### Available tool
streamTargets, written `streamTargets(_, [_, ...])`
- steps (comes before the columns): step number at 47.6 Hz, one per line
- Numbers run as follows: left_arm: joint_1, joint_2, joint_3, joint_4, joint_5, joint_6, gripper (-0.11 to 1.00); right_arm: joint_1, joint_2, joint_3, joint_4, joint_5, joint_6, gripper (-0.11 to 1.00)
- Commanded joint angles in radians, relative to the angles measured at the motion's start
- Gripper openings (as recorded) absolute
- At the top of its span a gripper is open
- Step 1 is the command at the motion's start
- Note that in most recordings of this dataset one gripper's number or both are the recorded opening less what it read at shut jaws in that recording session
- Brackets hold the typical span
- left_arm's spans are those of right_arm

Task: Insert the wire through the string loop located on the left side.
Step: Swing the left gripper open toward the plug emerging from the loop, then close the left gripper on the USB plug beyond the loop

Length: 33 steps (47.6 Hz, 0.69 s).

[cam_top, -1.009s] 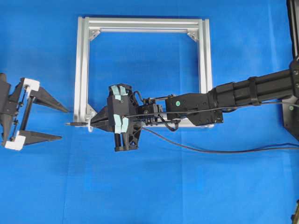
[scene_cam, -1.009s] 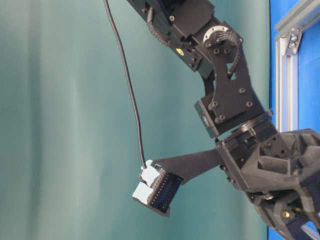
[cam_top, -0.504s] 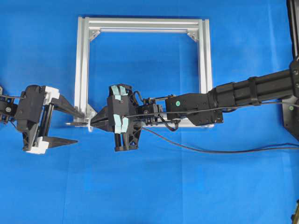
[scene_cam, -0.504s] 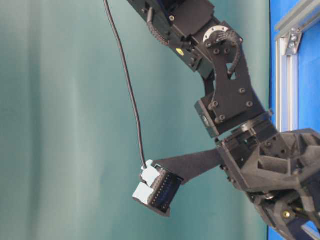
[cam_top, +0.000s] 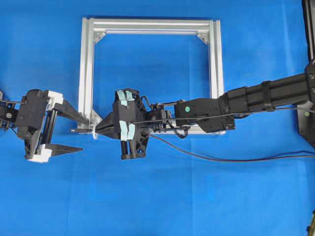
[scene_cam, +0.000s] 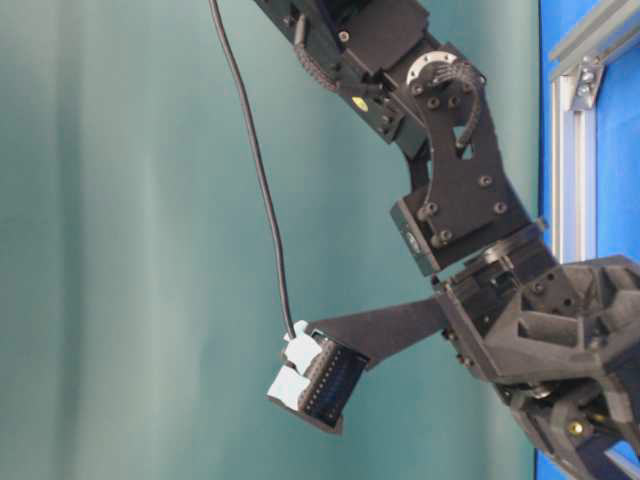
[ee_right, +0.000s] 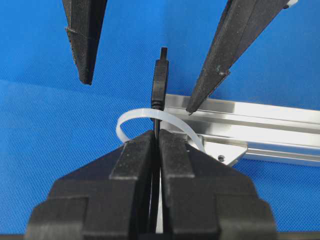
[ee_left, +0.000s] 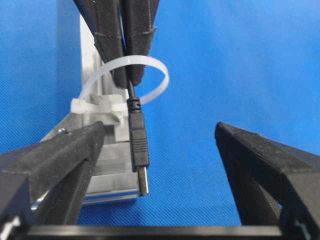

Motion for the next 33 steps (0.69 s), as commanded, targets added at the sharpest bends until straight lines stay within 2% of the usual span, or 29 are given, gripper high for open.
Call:
streamTargets(1, [0.003,-0.006,-0.012,0.002,-0.011,0.002,0.89,0.002,-0.02,-0.014,0.0,-0.005,0.002,0.0])
streamTargets(16, [0.006,-0.006,-0.012,0.002,-0.011,0.003,0.88,0.002,-0.02,-0.012,0.0,-0.003,0.002,0.0])
streamTargets(22, [0.017,-0.006,-0.012,0.002,-0.006,0.0,0.84,0.002,-0.02,-0.014,0.002,-0.003,0.002,0.0])
streamTargets(26, [0.02,-0.006,-0.015,0.002,-0.002,0.0,0.69,0.0,-0.02,-0.014,0.0,-0.003,0.002,0.0])
streamTargets(33, [0.037,-0.008,-0.014,0.002,0.005,0.0,0.24,0.002,-0.02,-0.014,0.0,-0.003,0.002,0.0])
